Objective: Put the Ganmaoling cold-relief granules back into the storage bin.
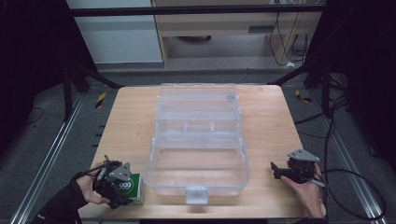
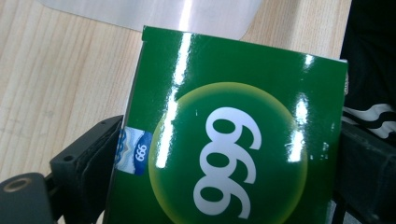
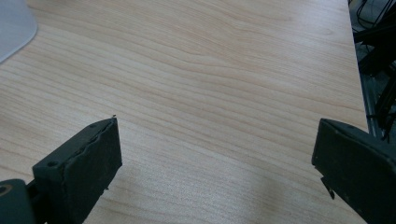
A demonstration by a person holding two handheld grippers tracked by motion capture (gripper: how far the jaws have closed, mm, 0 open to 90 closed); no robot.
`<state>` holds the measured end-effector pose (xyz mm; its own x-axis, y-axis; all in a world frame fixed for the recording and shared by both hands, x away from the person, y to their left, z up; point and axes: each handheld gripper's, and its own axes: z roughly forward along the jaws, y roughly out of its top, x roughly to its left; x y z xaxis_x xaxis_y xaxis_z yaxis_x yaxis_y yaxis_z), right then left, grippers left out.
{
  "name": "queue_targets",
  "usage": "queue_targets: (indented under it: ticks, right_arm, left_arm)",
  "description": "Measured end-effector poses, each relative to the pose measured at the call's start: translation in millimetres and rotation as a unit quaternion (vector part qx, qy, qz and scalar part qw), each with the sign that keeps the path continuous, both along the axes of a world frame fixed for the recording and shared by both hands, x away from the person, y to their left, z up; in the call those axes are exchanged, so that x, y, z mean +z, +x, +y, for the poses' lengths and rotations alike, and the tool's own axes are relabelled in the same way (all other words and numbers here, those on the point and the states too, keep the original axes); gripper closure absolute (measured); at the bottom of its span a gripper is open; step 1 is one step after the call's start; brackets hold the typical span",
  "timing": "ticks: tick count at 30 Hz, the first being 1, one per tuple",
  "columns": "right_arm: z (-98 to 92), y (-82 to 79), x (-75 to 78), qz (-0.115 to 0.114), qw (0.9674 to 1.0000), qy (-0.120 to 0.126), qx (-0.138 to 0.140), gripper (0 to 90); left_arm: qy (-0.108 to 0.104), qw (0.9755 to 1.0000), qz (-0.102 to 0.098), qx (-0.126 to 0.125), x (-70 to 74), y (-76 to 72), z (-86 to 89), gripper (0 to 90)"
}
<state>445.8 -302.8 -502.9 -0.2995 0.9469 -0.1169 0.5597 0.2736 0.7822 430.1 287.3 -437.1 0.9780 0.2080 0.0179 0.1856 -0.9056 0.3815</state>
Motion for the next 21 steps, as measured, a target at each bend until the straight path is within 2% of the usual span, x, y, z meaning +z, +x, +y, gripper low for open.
queue_targets:
  ticks: [8,13,21]
  right_arm:
    - [0.0,0.6,-1.0,0.003,1.0000,-0.005,0.003,2.0]
    - [0.6,0.3,-0.8,0.007,1.0000,-0.003,0.004,2.1]
    - [0.4,0.5,-1.4,0.007,1.0000,-0.003,0.006,2.4]
  left_arm:
    - [-0.003,1.0000,0.006,-0.001,-1.8,1.9,-0.3,9.3]
    - [-0.007,0.9999,0.006,0.006,-0.2,1.3,2.0,13.0]
    - [-0.011,0.9998,0.012,0.010,5.2,0.7,3.5,14.2]
